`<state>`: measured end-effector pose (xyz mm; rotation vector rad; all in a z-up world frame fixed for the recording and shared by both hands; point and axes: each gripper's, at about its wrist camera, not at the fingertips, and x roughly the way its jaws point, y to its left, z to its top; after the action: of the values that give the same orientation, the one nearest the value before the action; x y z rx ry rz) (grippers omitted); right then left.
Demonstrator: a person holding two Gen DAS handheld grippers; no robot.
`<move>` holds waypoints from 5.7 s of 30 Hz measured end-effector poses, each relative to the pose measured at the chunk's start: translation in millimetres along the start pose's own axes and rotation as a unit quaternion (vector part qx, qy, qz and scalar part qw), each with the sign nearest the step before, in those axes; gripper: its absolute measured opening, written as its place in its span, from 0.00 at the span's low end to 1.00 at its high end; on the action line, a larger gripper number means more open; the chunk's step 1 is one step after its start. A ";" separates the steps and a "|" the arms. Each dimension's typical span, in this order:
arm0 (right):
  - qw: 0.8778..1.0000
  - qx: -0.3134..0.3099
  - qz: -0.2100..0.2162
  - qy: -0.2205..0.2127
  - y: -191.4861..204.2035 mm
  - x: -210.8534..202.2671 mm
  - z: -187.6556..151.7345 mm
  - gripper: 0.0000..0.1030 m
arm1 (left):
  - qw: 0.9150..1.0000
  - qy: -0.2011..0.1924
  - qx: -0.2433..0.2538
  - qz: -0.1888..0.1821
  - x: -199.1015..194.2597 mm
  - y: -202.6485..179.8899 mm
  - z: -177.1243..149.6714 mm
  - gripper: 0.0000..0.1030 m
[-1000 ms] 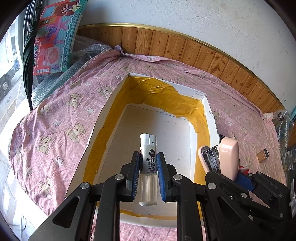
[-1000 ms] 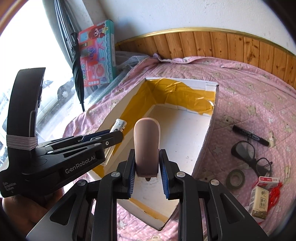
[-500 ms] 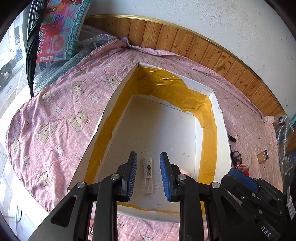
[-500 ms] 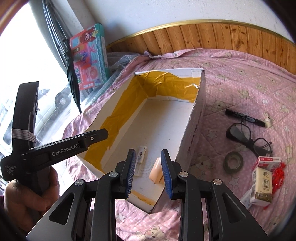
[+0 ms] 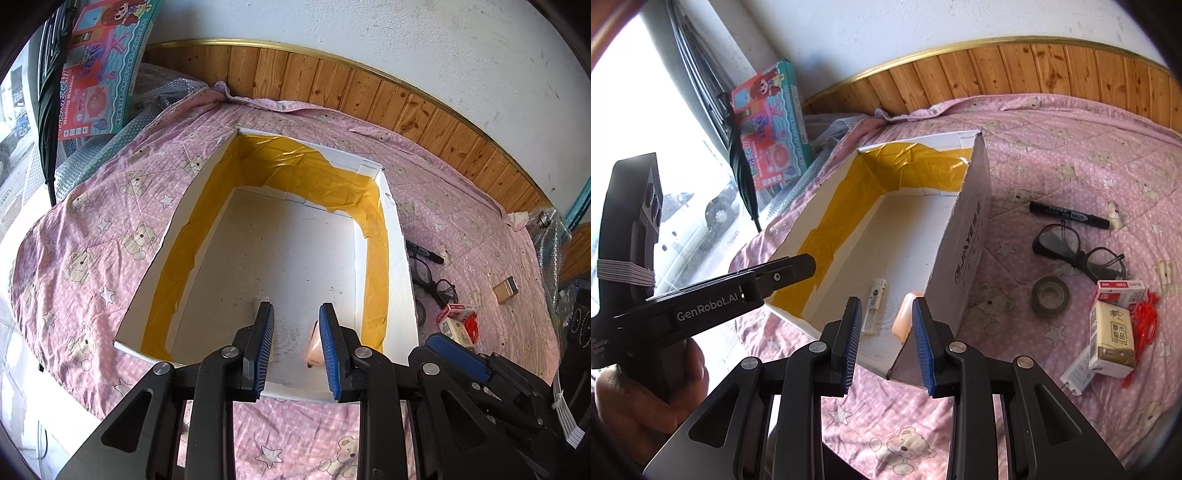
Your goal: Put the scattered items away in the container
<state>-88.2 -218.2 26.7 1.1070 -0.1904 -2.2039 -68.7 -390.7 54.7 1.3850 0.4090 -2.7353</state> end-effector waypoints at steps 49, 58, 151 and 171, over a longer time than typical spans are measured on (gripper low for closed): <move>0.979 0.176 -0.100 -0.022 -179.2 -66.4 -60.8 0.30 | 0.976 0.098 0.154 -0.121 67.8 -173.6 -65.9 0.38; 0.967 0.244 -0.068 -0.017 -206.9 -49.0 -71.6 0.46 | 0.976 0.113 0.138 -0.122 85.1 -163.5 -67.1 0.38; 0.985 0.126 -0.108 -0.053 -141.8 -124.0 -92.7 0.23 | 0.979 0.016 0.177 -0.098 15.7 -187.0 -86.9 0.32; 0.989 0.098 -0.097 -0.058 -110.2 -129.1 -85.0 0.23 | 0.984 -0.011 0.147 -0.100 -10.2 -162.2 -73.8 0.32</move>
<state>-22.5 -40.5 14.7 1.1427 -0.3707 -2.4687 -30.8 -216.2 55.6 1.4427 0.1542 -3.0749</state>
